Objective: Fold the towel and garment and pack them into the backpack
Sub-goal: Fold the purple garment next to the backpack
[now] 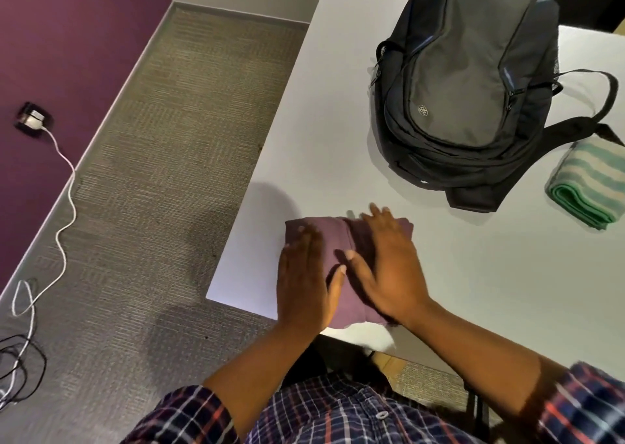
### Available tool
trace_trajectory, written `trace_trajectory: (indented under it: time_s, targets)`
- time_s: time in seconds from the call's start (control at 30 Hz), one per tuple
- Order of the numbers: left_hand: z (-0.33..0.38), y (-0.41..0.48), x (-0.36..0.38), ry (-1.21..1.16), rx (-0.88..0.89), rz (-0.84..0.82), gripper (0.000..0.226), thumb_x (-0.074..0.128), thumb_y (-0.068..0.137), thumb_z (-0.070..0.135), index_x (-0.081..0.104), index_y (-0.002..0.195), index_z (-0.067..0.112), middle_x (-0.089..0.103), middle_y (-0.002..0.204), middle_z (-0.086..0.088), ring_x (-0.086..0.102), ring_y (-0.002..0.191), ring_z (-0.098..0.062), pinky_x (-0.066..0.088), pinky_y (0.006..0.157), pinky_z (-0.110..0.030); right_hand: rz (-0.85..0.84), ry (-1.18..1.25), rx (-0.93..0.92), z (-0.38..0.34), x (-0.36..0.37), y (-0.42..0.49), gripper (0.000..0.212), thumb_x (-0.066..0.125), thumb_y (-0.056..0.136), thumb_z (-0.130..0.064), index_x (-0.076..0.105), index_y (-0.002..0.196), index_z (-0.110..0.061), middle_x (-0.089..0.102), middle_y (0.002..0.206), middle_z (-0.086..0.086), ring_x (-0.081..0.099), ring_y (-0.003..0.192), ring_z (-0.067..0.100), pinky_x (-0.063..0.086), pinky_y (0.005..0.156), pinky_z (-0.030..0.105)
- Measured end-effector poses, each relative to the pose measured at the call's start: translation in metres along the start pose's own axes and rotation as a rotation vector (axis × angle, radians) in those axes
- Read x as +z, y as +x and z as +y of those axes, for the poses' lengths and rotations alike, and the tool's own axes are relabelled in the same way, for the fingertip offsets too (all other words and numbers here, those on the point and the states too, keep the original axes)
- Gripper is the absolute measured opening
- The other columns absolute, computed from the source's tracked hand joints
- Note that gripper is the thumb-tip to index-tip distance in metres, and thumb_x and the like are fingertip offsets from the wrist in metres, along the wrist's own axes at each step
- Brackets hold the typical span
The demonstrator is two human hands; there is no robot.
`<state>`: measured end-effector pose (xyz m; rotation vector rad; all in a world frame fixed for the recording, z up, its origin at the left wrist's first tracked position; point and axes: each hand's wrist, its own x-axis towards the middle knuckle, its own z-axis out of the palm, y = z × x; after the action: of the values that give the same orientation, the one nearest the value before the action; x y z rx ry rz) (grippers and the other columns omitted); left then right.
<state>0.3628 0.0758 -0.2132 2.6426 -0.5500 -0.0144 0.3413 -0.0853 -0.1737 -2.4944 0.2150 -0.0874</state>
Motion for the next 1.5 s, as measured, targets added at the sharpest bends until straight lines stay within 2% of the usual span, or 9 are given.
trace_trajectory:
  time_s: [0.17, 0.53, 0.73, 0.9, 1.1, 1.23, 1.3, 1.4, 1.5]
  targets:
    - [-0.016, -0.022, 0.031, 0.040, -0.040, -0.182, 0.071, 0.047, 0.091, 0.036, 0.023, 0.150, 0.003, 0.023, 0.157, -0.016, 0.023, 0.146, -0.029, 0.018, 0.118, -0.044, -0.301, -0.151, -0.068, 0.018, 0.060, -0.017, 0.071, 0.022, 0.098, -0.062, 0.013, 0.157, -0.023, 0.005, 0.164, -0.001, 0.002, 0.152, 0.018, 0.015, 0.122, 0.047]
    - [-0.033, -0.007, 0.039, -0.141, 0.049, -0.336, 0.067, 0.031, 0.096, 0.039, 0.013, 0.153, 0.007, 0.004, 0.162, -0.009, 0.003, 0.149, -0.023, 0.012, 0.119, -0.037, -0.311, -0.129, 0.037, 0.040, 0.078, -0.020, 0.070, 0.011, 0.095, -0.068, 0.002, 0.156, -0.033, 0.001, 0.165, -0.007, -0.006, 0.151, 0.011, 0.004, 0.123, 0.038]
    - [-0.025, 0.011, 0.028, -0.089, 0.258, -0.545, 0.070, 0.009, 0.094, 0.052, 0.001, 0.153, 0.016, -0.013, 0.158, 0.004, -0.008, 0.148, -0.015, 0.006, 0.121, -0.031, -0.265, -0.137, 0.189, 0.047, 0.063, -0.045, 0.069, 0.020, 0.096, -0.068, 0.001, 0.154, -0.037, -0.005, 0.162, -0.013, -0.009, 0.150, 0.008, 0.002, 0.122, 0.036]
    - [0.006, 0.027, 0.029, -0.027, 0.502, -0.746, 0.074, 0.000, 0.087, 0.053, -0.012, 0.151, 0.017, -0.026, 0.154, 0.004, -0.021, 0.145, -0.014, -0.004, 0.120, -0.029, -0.213, -0.180, 0.372, 0.057, 0.045, -0.075, 0.063, 0.003, 0.093, -0.069, -0.008, 0.150, -0.043, -0.010, 0.162, -0.013, -0.010, 0.150, 0.008, 0.003, 0.123, 0.037]
    - [0.082, 0.036, 0.057, 0.024, 0.765, -0.810, 0.069, 0.003, 0.092, 0.048, -0.011, 0.153, 0.017, -0.025, 0.155, 0.005, -0.021, 0.145, -0.015, -0.007, 0.120, -0.033, -0.078, -0.195, 0.644, 0.089, 0.008, -0.118, 0.066, -0.005, 0.088, -0.070, -0.011, 0.148, -0.043, -0.016, 0.160, -0.014, -0.016, 0.149, 0.007, -0.007, 0.121, 0.030]
    - [0.134, 0.047, 0.076, 0.031, 0.877, -0.693, 0.071, -0.002, 0.095, 0.056, 0.011, 0.154, 0.018, -0.010, 0.155, 0.007, -0.001, 0.148, -0.012, -0.005, 0.118, -0.035, -0.020, -0.222, 0.771, 0.126, -0.017, -0.135, 0.067, -0.008, 0.088, -0.067, -0.012, 0.149, -0.041, -0.017, 0.158, -0.016, -0.013, 0.149, 0.009, -0.013, 0.116, 0.027]
    - [0.158, 0.052, 0.089, -0.001, 0.866, -0.789, 0.074, 0.001, 0.093, 0.061, 0.007, 0.154, 0.020, -0.012, 0.155, 0.010, -0.009, 0.146, -0.010, -0.008, 0.118, -0.035, 0.000, -0.249, 0.813, 0.151, -0.033, -0.139, 0.067, -0.006, 0.088, -0.063, -0.005, 0.151, -0.040, -0.012, 0.160, -0.013, -0.010, 0.150, 0.012, -0.010, 0.117, 0.030]
    - [0.180, 0.065, 0.108, -0.020, 0.819, -0.731, 0.072, 0.013, 0.095, 0.063, 0.020, 0.153, 0.020, 0.011, 0.160, 0.006, 0.010, 0.148, -0.014, 0.012, 0.120, -0.039, 0.032, -0.295, 0.857, 0.191, -0.052, -0.140, 0.071, -0.006, 0.091, -0.062, 0.007, 0.156, -0.034, 0.004, 0.165, -0.003, 0.000, 0.152, 0.019, -0.006, 0.120, 0.038]
    - [0.193, 0.079, 0.121, -0.040, 0.751, -0.730, 0.077, 0.019, 0.092, 0.067, 0.017, 0.153, 0.020, 0.013, 0.162, 0.003, 0.010, 0.149, -0.015, 0.005, 0.117, -0.028, 0.054, -0.316, 0.857, 0.228, -0.072, -0.135, 0.072, -0.006, 0.094, -0.062, 0.015, 0.156, -0.031, 0.014, 0.164, 0.001, 0.008, 0.152, 0.024, 0.003, 0.122, 0.043]
